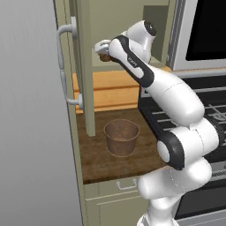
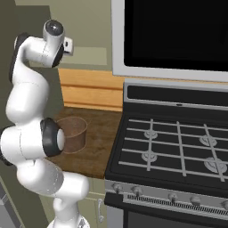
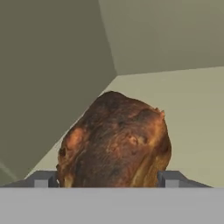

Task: Open the cabinet, pick up the bread from the cabinet and place it in the basket. Then move the basket to the dining counter.

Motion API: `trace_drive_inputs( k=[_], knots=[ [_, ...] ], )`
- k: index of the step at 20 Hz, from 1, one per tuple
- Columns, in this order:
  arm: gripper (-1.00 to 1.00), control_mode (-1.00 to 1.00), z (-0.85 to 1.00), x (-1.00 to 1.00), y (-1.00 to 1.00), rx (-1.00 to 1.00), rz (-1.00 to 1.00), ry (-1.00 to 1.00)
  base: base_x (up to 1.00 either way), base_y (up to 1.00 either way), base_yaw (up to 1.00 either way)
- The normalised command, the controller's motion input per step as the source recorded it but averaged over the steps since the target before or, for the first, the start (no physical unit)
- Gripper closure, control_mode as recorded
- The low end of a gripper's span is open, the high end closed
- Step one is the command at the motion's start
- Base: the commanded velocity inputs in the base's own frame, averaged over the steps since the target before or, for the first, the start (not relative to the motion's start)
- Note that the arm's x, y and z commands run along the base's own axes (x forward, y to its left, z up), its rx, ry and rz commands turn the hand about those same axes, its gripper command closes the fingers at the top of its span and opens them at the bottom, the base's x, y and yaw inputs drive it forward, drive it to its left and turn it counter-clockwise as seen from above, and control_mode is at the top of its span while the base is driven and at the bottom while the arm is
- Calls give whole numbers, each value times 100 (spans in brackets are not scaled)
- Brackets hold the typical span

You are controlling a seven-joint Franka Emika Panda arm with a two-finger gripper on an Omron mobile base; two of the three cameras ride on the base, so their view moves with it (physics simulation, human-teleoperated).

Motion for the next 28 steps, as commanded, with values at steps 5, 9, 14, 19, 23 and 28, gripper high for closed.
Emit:
trace_drive_inputs(
  k=[5,9,14,19,23,28],
  knots=[
    [100,-100,26,-100,-27,-7,-1,-32,0,0,0],
    [100,-100,46,-100,-42,-8,-3,-22,0,0,0],
    [100,-100,31,-100,-70,-9,-8,-2,0,0,0],
    [100,-100,9,-100,-48,-7,-15,9,0,0,0],
    [100,-100,11,-100,-38,-1,-15,15,0,0,0],
    [100,-100,0,-100,-10,0,-12,30,0,0,0]
  ],
)
